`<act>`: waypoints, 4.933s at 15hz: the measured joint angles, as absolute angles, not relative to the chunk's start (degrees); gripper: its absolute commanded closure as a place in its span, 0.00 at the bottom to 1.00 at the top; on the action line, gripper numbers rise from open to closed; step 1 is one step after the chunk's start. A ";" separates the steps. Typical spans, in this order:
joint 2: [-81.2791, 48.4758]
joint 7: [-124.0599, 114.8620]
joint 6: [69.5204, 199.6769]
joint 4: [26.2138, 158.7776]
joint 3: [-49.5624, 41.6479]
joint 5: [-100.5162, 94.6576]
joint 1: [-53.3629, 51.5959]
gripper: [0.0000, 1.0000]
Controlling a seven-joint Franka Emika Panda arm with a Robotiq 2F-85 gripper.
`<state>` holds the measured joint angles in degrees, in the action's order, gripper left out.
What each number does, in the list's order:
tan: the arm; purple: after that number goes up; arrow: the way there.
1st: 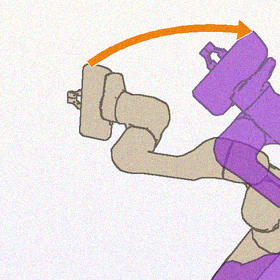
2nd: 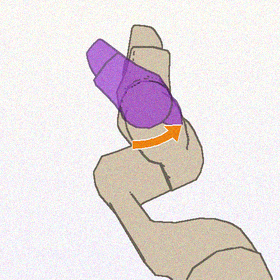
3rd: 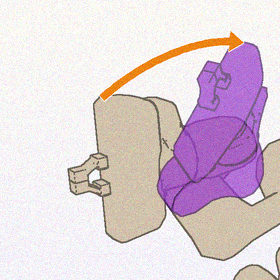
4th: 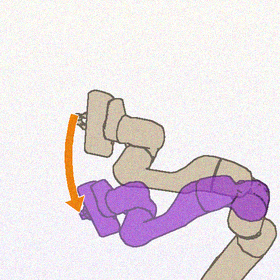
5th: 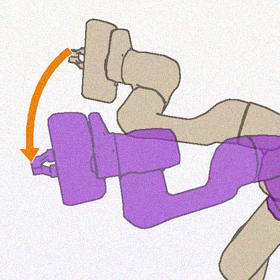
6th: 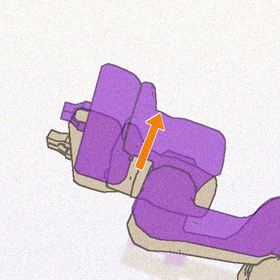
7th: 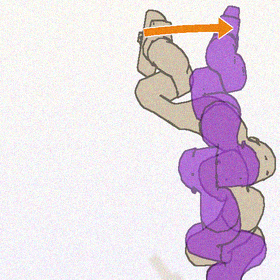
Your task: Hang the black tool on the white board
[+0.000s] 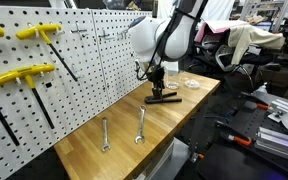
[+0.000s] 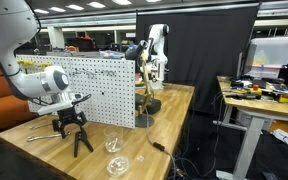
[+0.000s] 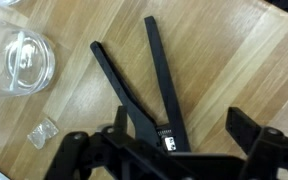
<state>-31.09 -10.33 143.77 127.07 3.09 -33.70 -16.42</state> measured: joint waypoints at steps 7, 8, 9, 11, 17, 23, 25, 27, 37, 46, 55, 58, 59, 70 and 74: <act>-35.47 -1.92 143.80 124.86 2.25 -33.45 -15.84 0.00; -35.97 -1.05 143.80 124.23 2.18 -33.35 -15.60 0.00; -36.52 -0.17 143.80 123.60 2.18 -33.11 -15.35 0.00; -37.46 1.70 143.77 122.80 2.29 -32.07 -14.97 0.00; -37.88 6.21 143.60 122.25 2.50 -28.59 -14.27 0.00; -36.98 3.96 145.77 122.26 1.55 -29.14 -14.73 0.00; -35.76 2.25 146.76 122.61 0.80 -30.11 -15.31 0.00; -34.22 0.58 147.01 123.96 0.24 -30.98 -16.00 0.00; -32.10 -1.53 147.18 131.42 0.05 -31.03 -16.34 0.20; -34.95 -0.96 145.78 126.62 0.29 -30.84 -16.49 0.44; -34.98 1.03 144.96 126.34 0.89 -28.64 -16.22 0.85; -35.06 5.73 144.06 126.00 2.71 -23.32 -14.24 1.00; -35.07 7.09 143.77 125.91 3.36 -21.62 -13.32 0.96; -34.77 6.69 148.82 124.71 4.85 -16.19 -9.99 0.96; -29.43 -0.96 156.76 128.89 4.31 -16.35 -12.68 0.96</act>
